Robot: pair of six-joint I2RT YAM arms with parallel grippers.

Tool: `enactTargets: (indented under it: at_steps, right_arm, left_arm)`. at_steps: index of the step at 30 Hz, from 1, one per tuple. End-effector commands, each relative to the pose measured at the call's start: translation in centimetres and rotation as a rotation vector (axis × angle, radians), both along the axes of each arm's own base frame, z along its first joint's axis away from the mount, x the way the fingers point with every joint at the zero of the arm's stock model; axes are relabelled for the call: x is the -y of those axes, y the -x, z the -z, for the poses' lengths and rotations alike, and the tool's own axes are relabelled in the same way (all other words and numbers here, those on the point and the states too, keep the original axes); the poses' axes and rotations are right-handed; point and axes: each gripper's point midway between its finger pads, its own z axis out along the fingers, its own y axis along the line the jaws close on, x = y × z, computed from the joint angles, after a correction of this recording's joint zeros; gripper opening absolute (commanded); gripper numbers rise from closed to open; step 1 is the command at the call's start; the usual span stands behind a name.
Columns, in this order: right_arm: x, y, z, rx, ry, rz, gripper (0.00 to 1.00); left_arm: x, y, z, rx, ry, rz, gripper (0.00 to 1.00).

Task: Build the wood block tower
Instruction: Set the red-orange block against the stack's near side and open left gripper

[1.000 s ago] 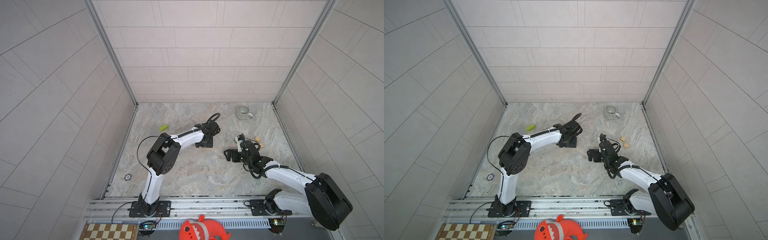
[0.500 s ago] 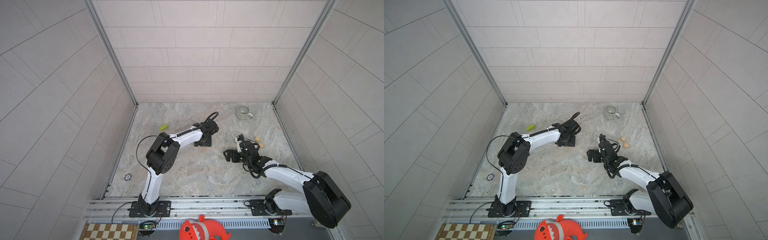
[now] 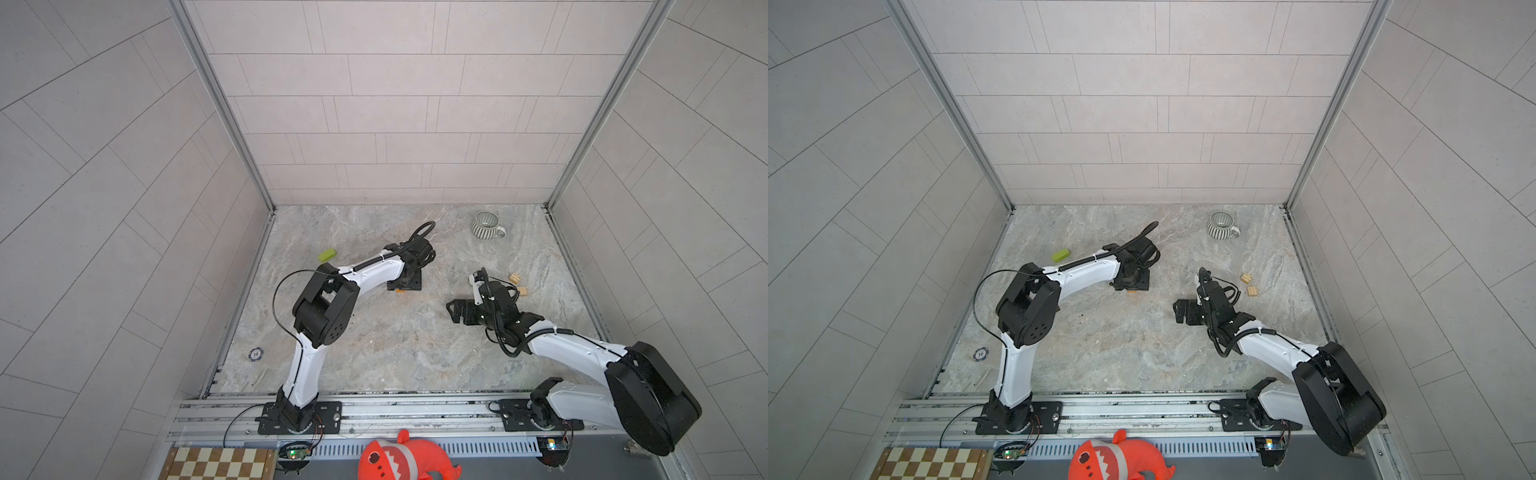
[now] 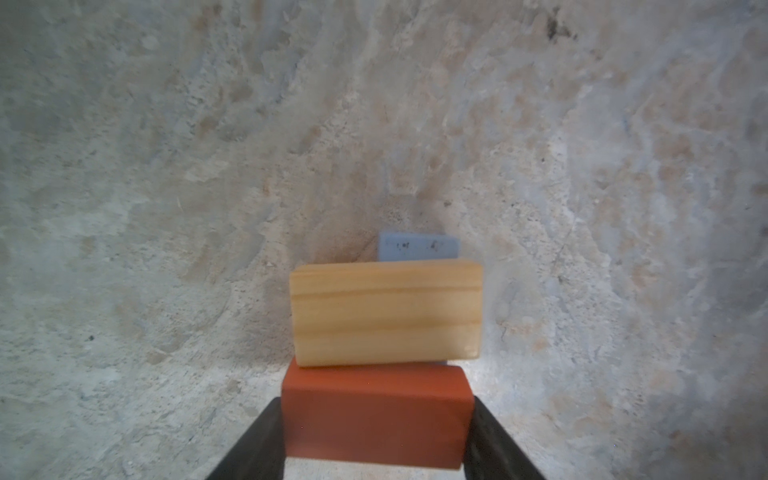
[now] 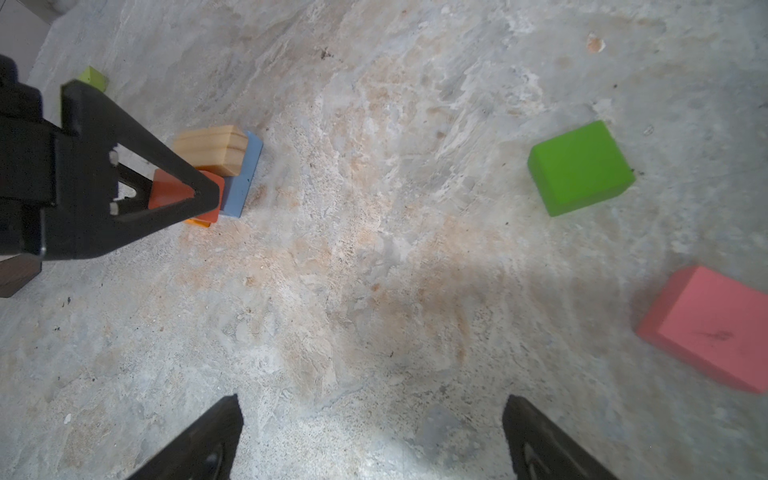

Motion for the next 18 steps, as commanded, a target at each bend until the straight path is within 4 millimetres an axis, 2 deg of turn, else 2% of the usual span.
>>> enactTargets:
  at_steps: [1, 7, 12, 18]
  right_arm:
    - [0.1, -0.1, 0.0, -0.002, -0.004, 0.013, 1.0]
    - [0.1, -0.2, 0.1, -0.003, -0.003, 0.01, 1.0]
    - [0.1, -0.2, 0.1, -0.004, -0.001, 0.009, 1.0]
    - [0.5, -0.1, 0.2, -0.004, 0.014, 0.024, 0.99]
  left_arm:
    - [-0.4, -0.2, 0.3, -0.012, -0.03, 0.008, 0.48]
    - [-0.4, -0.2, 0.3, -0.015, -0.033, 0.012, 0.54]
    - [-0.6, 0.0, 0.0, -0.014, -0.043, 0.017, 0.66]
    - [-1.2, 0.2, -1.5, 0.0, -0.052, 0.02, 0.77]
